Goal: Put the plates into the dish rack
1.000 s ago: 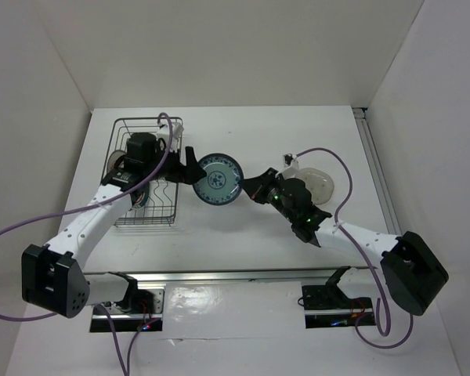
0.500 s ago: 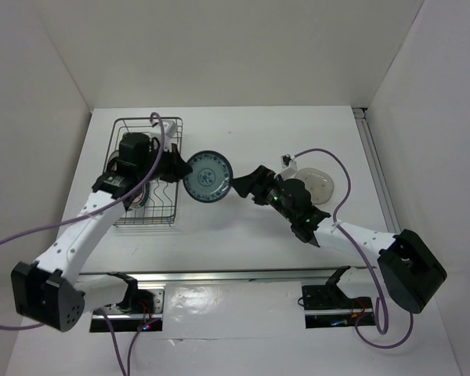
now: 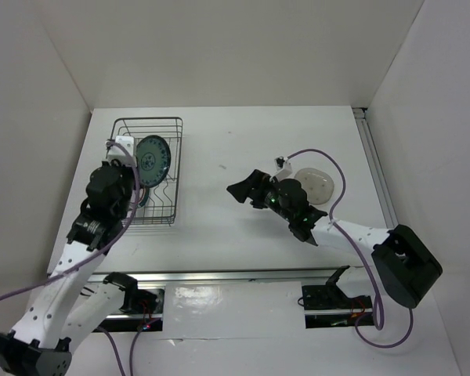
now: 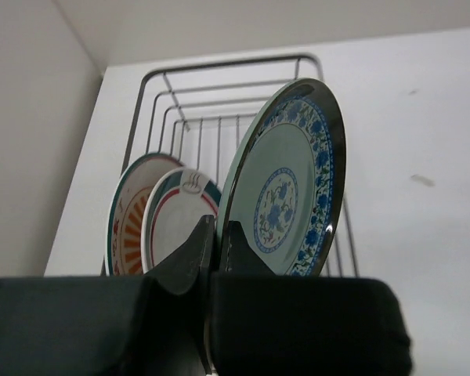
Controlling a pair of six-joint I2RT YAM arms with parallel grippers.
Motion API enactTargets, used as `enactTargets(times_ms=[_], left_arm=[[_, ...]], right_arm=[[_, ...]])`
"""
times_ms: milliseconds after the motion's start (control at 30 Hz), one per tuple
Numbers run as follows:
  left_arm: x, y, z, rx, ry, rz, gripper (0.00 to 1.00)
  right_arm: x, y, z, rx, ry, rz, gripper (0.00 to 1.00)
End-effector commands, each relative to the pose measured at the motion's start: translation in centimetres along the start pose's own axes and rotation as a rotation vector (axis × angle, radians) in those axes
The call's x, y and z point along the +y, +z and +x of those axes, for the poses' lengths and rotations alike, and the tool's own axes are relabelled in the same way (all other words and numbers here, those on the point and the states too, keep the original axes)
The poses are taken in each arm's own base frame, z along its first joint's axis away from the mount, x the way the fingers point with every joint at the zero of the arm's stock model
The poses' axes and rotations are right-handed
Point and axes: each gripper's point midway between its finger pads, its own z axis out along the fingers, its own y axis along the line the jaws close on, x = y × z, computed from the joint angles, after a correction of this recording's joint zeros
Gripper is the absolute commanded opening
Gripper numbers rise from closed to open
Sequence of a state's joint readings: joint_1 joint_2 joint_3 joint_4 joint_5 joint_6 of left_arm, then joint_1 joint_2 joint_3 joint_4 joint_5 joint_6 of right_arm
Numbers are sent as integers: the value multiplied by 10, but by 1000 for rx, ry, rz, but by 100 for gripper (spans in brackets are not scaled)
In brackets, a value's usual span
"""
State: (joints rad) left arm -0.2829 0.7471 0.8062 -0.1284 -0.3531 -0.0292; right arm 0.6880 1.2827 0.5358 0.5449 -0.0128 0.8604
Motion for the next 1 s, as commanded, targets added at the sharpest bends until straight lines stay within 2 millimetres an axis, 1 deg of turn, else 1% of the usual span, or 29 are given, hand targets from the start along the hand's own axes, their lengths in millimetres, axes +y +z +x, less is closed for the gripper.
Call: enactTargets(times_ms=[0,33,67,100,133,167,200,233,267,300,333,367,400,433,500,533,633,667,733,767,833,867,900,933,967], left_arm=[[30,12,-6,-5,47,-187,0],[28,15,-5,9,37,-186,0],[28,21,3,37,40,-198,0],[27,23,3,47,34,-197,0],[29,25,6,64,30,-220,0],[30,26,11,93,27,-236,0],[31,31,12,114,26,-251,0],[34,33,16,126,22,-280,0],[35,35,18,138,29,-290,0],[34,36,20,145,23,-291,0],[35,38,23,156,29,-301,0],[35,38,23,156,29,-301,0],[36,39,28,171,28,-317,0],[36,38,26,172,28,-317,0],[40,38,28,179,34,-344,0],[40,38,28,179,34,-344,0],[43,40,35,202,40,-369,0],[45,38,32,202,42,-381,0],[44,41,36,212,48,-381,0],[44,42,40,230,58,-381,0],[41,44,44,240,62,-370,0],[40,45,44,240,61,-361,0],[39,47,47,251,66,-360,0],[37,47,47,250,56,-351,0],[34,49,53,271,65,-337,0]], right_arm=[[11,2,-12,-15,-35,-41,100],[7,1,-8,-9,-47,-32,100],[7,-1,-9,-8,-47,-31,100],[4,-4,-11,-15,-45,-27,100],[0,-5,-5,0,-45,-22,100],[1,-7,-11,-14,-44,-26,100],[-1,-10,-12,-15,-42,-25,100],[-6,-11,-8,-8,-41,-16,100],[-6,-12,-14,-22,-40,-17,100],[-12,-13,-12,-16,-37,-7,100],[-10,-16,-12,-15,-38,-22,100],[-13,-16,-15,-24,-35,-14,100],[-12,-16,-14,-17,-35,-20,100],[-19,-17,-14,-17,-32,-4,100],[-16,-17,-14,-16,-33,-17,100],[-19,-18,-11,-10,-32,-10,100],[-18,-18,-14,-16,-22,-17,100],[-21,-19,-10,-3,-21,-16,100],[-19,-19,-11,-9,-22,-23,100],[-21,-19,-14,-16,-21,-18,100],[-21,-19,-14,-16,-21,-18,100],[-24,-20,-11,-10,-20,-11,100],[-22,-21,-13,-16,-21,-18,100],[-28,-22,-13,-18,-18,-4,100],[-28,-22,-13,-18,-18,-4,100]])
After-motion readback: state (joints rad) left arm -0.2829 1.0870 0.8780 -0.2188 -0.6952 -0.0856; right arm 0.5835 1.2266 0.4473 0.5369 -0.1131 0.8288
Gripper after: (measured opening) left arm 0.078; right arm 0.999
